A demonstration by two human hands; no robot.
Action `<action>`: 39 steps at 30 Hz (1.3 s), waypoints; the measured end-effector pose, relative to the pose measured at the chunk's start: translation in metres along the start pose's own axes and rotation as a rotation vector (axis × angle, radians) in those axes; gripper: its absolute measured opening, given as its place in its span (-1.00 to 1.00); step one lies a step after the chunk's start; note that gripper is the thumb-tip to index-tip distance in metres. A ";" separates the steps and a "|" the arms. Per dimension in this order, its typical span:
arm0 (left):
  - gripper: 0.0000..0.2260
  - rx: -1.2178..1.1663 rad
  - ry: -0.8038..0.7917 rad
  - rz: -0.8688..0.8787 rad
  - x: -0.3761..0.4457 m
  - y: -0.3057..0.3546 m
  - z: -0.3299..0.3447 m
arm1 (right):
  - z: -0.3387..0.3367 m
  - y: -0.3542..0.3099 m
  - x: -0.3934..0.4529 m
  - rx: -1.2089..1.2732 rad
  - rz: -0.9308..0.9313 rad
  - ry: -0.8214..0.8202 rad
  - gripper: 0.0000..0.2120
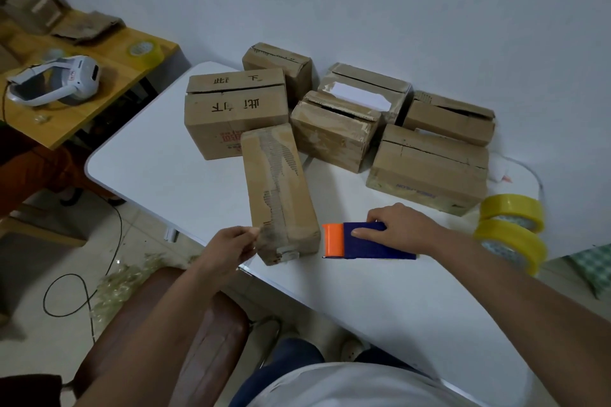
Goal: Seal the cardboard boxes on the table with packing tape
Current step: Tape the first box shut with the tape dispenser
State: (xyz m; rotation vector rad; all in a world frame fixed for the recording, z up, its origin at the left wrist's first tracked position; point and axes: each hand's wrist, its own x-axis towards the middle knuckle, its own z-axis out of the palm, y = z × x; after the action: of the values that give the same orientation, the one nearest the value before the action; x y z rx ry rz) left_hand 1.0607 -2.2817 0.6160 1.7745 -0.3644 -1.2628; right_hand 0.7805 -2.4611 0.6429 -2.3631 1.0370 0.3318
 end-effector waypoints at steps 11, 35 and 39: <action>-0.87 -0.093 0.194 0.061 -0.005 -0.023 0.007 | 0.008 -0.004 0.018 -0.046 -0.005 0.028 -0.42; -0.68 -0.139 0.393 -0.055 -0.002 -0.060 0.001 | -0.007 0.009 0.043 -0.212 0.052 0.048 -0.39; -0.57 -0.078 0.429 -0.084 0.001 -0.062 0.004 | -0.006 0.008 0.051 -0.251 0.029 0.030 -0.39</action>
State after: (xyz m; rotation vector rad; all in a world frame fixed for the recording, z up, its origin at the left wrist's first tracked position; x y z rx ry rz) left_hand 1.0426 -2.2505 0.5659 1.9478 0.0039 -0.9044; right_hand 0.8089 -2.5000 0.6233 -2.5839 1.0992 0.4627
